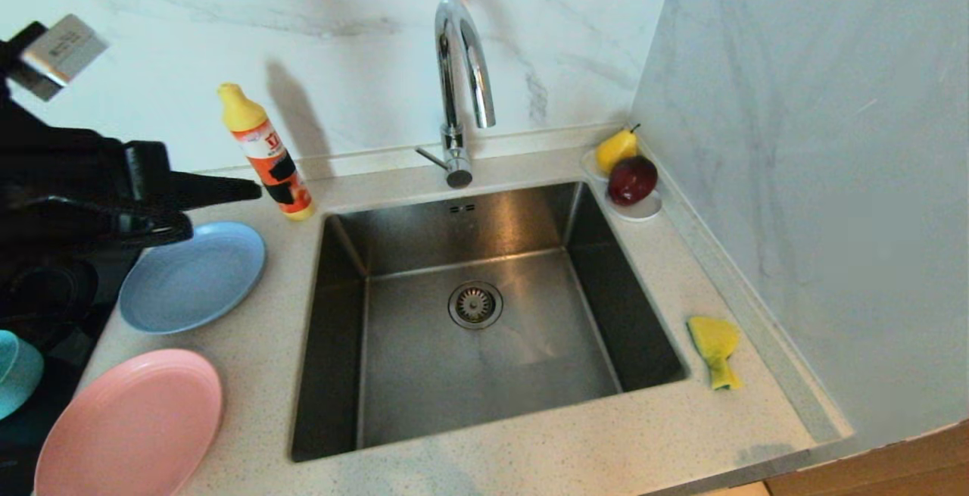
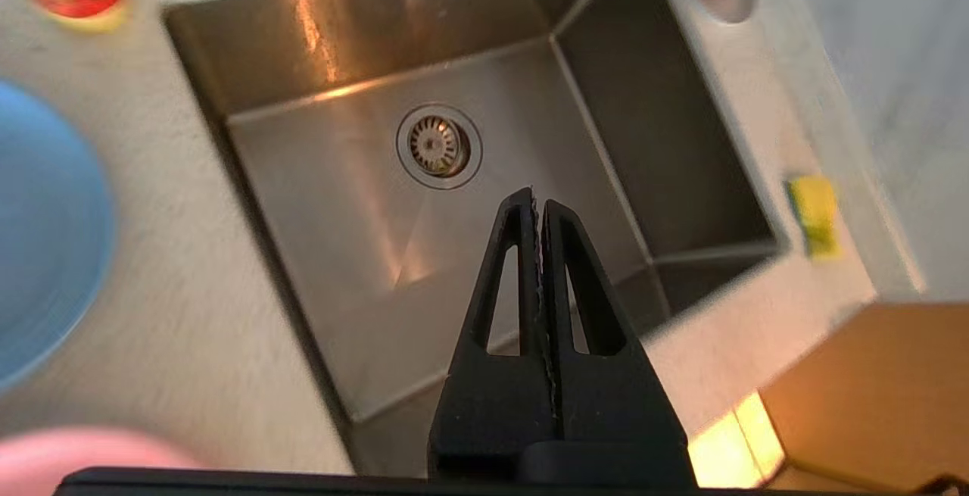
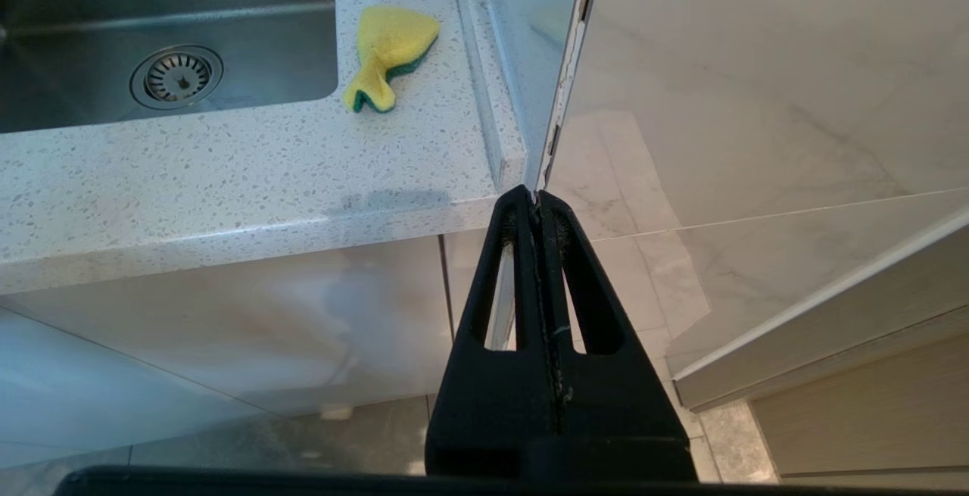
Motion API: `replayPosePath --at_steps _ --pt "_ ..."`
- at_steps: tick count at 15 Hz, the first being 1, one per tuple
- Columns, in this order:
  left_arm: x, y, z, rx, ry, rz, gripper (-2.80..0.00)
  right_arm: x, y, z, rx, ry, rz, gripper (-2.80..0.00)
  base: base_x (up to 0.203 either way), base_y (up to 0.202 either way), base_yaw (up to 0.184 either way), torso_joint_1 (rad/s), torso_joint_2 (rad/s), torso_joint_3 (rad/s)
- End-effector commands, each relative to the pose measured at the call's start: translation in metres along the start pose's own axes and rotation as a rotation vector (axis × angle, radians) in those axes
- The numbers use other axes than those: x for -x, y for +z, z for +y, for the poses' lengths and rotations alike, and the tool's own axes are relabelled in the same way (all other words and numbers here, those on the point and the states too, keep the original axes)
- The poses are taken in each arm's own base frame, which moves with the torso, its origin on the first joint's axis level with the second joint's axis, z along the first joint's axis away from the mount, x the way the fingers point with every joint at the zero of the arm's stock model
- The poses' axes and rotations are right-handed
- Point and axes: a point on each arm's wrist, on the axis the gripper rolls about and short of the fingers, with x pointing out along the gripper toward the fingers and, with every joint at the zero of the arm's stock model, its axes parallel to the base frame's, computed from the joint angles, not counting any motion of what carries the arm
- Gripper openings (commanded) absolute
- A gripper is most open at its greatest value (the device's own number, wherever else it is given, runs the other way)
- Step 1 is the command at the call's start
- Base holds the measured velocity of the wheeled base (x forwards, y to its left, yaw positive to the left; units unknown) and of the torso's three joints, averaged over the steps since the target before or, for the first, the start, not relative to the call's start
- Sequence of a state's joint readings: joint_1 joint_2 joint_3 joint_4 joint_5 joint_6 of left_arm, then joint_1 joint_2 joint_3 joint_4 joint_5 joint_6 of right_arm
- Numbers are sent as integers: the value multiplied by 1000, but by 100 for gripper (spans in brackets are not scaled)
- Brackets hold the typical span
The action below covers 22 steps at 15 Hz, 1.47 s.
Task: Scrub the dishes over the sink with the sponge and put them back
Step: Turn on the faucet
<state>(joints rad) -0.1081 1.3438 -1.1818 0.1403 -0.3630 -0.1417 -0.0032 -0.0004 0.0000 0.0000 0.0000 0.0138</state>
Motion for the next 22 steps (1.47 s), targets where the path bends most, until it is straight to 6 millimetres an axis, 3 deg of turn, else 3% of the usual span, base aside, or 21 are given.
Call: replayPosePath --at_steps 1,6,10,22 --pt "-63 -4 24 37 3 91 -280 0 0 0 0 0 0 -280 0 0 0 0 0 0" --pt "-124 15 37 72 -40 38 -280 0 0 0 0 0 0 -280 0 0 0 0 0 0" --pt "-167 13 37 97 -75 36 -280 0 0 0 0 0 0 -280 0 0 0 0 0 0" --pt "-220 14 50 92 -102 -100 -280 0 0 0 0 0 0 -280 0 0 0 0 0 0"
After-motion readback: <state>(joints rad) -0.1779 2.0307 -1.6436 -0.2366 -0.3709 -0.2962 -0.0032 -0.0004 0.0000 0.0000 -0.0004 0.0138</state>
